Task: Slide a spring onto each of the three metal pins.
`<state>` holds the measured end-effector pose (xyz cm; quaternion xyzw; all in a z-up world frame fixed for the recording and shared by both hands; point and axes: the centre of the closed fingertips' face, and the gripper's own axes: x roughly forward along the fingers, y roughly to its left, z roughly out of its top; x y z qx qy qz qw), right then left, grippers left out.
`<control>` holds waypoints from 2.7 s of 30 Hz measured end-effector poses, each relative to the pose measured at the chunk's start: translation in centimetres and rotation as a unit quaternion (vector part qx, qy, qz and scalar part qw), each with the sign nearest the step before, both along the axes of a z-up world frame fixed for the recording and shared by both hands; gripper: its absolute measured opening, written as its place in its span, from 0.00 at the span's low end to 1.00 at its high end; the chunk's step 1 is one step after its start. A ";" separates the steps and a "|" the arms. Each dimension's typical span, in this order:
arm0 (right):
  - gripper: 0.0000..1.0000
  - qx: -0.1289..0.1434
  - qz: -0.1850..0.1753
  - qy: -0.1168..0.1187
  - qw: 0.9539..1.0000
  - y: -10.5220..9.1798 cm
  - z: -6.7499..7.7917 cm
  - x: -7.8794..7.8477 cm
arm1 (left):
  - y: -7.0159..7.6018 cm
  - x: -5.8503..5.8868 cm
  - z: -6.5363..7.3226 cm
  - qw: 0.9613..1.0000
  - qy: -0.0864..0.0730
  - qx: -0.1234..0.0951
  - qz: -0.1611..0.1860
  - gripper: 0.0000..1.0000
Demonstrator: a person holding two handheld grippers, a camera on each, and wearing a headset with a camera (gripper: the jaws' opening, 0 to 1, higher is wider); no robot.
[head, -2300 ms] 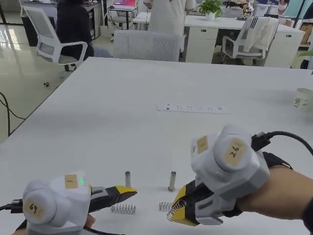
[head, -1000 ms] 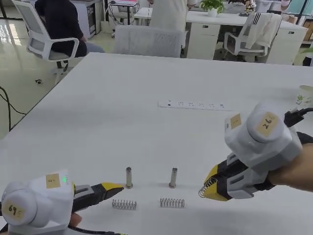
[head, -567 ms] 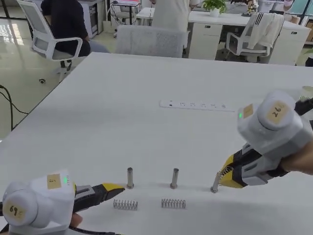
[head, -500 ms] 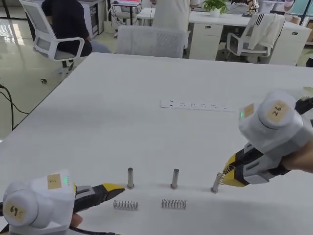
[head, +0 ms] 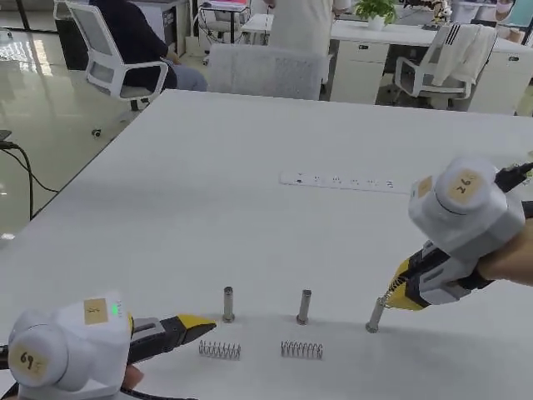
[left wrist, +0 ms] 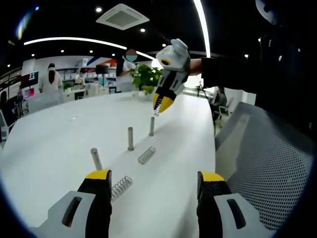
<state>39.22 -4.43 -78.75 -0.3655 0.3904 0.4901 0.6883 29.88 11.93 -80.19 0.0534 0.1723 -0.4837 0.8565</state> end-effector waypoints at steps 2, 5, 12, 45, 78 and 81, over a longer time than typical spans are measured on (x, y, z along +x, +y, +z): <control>0.08 0.000 0.000 0.003 1.000 0.1 -0.1 0.0 | 0.1 0.0 0.0 1.000 0.000 0.000 0.002 0.66; 0.08 -0.001 -0.001 0.004 1.000 0.1 -0.3 0.2 | 0.1 0.0 0.1 1.000 0.000 -0.001 0.003 0.66; 0.08 0.001 -0.001 0.009 1.000 0.3 -0.5 0.5 | 0.2 0.1 0.0 1.000 0.000 -0.001 0.005 0.65; 0.09 -0.041 -0.007 0.048 0.998 0.5 -5.5 1.5 | 0.3 0.0 -0.2 1.000 0.004 0.001 0.005 0.64; 0.16 -0.033 -0.022 0.045 0.998 0.0 -6.5 1.2 | 0.1 -0.1 -0.2 1.000 0.003 0.004 0.001 0.63; 0.16 -0.031 -0.027 0.045 0.998 -0.4 -6.4 1.0 | 0.1 -0.1 -0.2 1.000 0.002 0.004 0.001 0.63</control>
